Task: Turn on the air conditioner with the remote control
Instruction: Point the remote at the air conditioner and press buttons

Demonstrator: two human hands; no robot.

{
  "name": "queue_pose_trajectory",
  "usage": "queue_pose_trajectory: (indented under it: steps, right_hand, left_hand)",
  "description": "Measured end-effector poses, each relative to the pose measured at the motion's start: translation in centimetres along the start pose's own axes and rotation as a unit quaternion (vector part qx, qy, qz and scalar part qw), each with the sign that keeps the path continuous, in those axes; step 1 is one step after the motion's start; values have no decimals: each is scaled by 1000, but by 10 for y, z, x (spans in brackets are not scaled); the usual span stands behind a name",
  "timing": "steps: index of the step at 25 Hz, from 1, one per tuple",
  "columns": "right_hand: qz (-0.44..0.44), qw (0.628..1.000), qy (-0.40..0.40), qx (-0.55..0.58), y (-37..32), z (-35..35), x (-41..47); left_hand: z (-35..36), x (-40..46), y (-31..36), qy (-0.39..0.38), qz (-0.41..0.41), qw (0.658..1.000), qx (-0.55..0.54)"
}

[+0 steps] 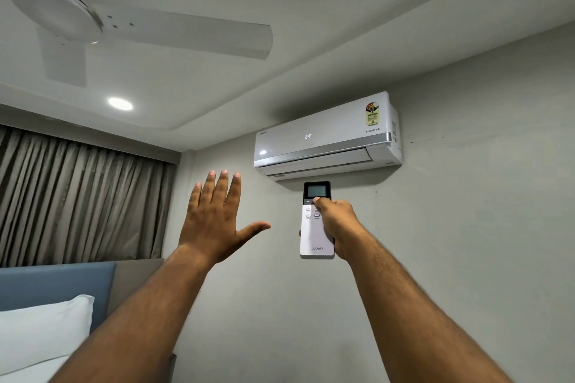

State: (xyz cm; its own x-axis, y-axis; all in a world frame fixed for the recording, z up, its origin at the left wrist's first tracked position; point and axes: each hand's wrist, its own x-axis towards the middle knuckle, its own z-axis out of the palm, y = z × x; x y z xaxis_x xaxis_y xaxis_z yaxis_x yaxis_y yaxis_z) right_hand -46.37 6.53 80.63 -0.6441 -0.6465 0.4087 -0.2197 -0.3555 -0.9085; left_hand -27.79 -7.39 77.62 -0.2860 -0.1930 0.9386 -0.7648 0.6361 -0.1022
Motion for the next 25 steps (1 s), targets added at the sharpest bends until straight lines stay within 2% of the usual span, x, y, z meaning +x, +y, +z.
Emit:
queue_pose_trajectory:
  steps: [25]
  right_hand:
    - [1,1000,-17,-1,2,-2,-11]
  left_hand:
    - [2,-3,-9,9,-8,1000,-10]
